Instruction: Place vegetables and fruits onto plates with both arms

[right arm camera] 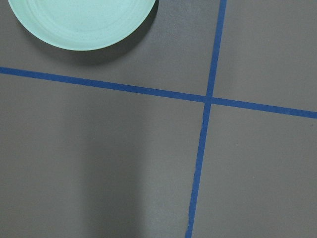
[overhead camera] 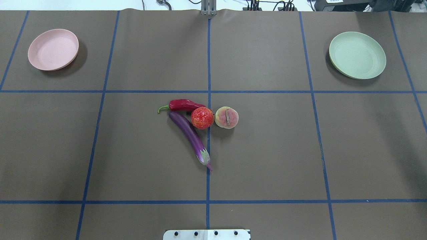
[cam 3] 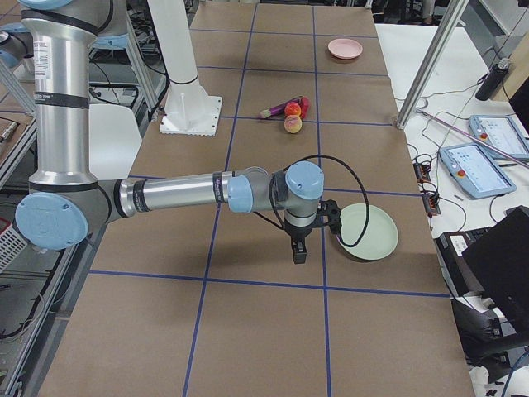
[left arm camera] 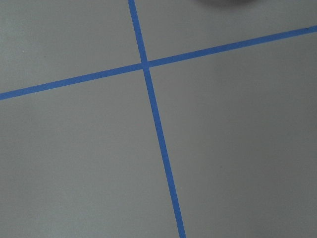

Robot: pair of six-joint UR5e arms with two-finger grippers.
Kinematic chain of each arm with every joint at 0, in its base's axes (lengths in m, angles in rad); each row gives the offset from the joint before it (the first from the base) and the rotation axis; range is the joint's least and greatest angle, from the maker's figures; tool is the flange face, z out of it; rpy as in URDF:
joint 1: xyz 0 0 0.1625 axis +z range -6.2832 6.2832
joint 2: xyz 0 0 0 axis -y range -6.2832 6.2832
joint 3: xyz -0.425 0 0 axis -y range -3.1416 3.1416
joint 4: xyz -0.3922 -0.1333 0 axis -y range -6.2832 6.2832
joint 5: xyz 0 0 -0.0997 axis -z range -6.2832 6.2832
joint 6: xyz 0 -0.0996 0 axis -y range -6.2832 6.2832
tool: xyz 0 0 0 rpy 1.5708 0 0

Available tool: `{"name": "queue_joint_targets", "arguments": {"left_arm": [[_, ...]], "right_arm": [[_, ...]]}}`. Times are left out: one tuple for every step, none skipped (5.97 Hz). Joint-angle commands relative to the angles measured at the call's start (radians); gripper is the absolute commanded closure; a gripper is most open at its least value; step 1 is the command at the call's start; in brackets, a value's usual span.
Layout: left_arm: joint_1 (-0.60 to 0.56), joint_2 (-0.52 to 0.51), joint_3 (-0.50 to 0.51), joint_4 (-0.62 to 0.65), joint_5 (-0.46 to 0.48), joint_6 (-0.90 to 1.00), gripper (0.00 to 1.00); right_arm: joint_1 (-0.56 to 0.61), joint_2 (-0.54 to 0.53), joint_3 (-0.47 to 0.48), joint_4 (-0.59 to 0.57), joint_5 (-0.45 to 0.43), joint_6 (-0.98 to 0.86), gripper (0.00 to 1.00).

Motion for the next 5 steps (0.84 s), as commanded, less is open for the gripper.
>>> {"name": "queue_joint_targets", "arguments": {"left_arm": [[0.0,0.004,-0.054,0.005,-0.002,-0.001,0.0],[0.0,0.011,-0.071,0.003,-0.007,0.001,0.0],[0.003,0.019,-0.106,0.005,-0.007,0.001,0.0],[0.009,0.01,-0.099,0.002,-0.007,-0.004,0.0],[0.018,-0.001,-0.097,0.002,-0.008,-0.01,0.0]], "right_arm": [[0.0,0.0,0.003,0.0,0.002,0.0,0.0],[0.0,0.0,0.008,0.002,0.003,-0.002,0.0],[-0.005,0.011,0.008,0.011,0.002,-0.002,0.0],[-0.033,0.014,0.006,0.056,0.005,0.003,0.0],[-0.078,0.041,0.009,0.086,0.008,0.123,0.0]]}}
